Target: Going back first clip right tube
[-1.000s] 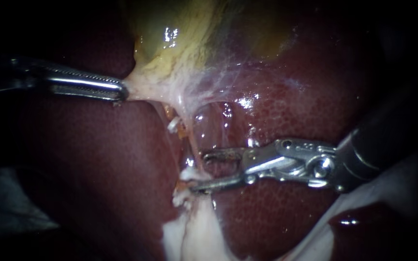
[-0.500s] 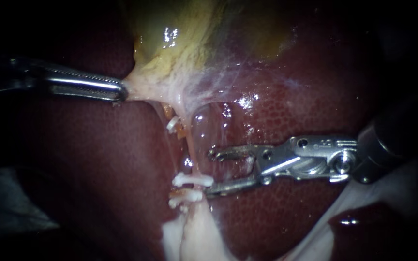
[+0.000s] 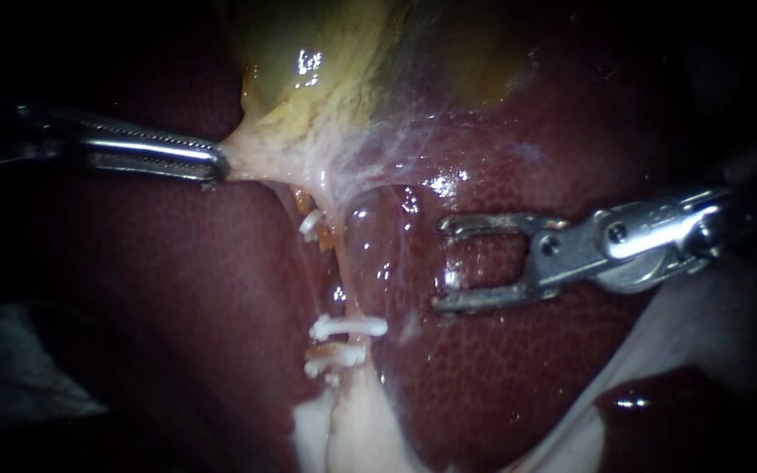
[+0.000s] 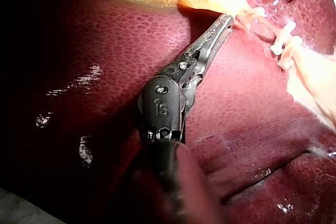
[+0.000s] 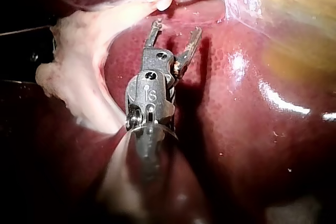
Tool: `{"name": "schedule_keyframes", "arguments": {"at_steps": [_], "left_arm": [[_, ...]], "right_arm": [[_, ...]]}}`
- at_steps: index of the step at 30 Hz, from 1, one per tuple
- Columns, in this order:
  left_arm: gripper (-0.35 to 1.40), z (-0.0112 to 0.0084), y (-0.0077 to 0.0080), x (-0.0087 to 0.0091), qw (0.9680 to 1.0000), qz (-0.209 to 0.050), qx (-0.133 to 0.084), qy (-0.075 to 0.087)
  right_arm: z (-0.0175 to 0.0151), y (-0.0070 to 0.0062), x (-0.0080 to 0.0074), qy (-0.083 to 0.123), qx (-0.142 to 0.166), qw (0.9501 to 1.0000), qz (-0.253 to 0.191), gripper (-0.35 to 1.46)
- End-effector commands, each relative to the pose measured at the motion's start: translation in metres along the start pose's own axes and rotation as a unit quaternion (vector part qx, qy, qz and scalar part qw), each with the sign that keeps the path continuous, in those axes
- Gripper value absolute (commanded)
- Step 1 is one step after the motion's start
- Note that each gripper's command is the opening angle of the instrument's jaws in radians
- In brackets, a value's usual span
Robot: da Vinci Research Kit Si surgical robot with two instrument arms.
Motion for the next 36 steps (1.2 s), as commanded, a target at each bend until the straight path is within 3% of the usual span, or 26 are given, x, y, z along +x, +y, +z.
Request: {"name": "schedule_keyframes", "arguments": {"at_steps": [1, 10, 15, 20, 27, 36], "left_arm": [[-0.35, 0.0000, 0.0000, 0.0000, 1.0000, 0.000, 0.000, 0.000], [-0.35, 0.0010, -0.0003, -0.0008, 1.0000, 0.002, 0.003, 0.002], [-0.35, 0.0022, -0.0013, -0.0020, 0.9999, 0.005, 0.006, -0.007], [-0.35, 0.0037, -0.0024, -0.0033, 0.9998, 0.009, 0.010, -0.014], [-0.35, 0.0054, -0.0028, -0.0046, 0.9996, 0.009, 0.012, -0.024], [-0.35, 0.0052, -0.0026, -0.0044, 0.9996, 0.009, 0.010, -0.025]], "right_arm": [[-0.0004, 0.0001, 0.0000, 0.000, 0.000, 1.0000, 0.000, 0.50], [-0.0016, 0.0000, -0.0002, -0.006, 0.011, 0.9999, -0.009, 0.50], [-0.0018, -0.0001, -0.0002, -0.023, 0.020, 0.9993, -0.023, 0.50], [-0.0020, -0.0003, -0.0003, -0.022, 0.034, 0.9987, -0.030, 0.49], [-0.0022, -0.0005, -0.0002, -0.019, 0.056, 0.9976, -0.036, 0.48], [-0.0022, -0.0006, -0.0002, -0.018, 0.058, 0.9973, -0.040, 0.48]]}}
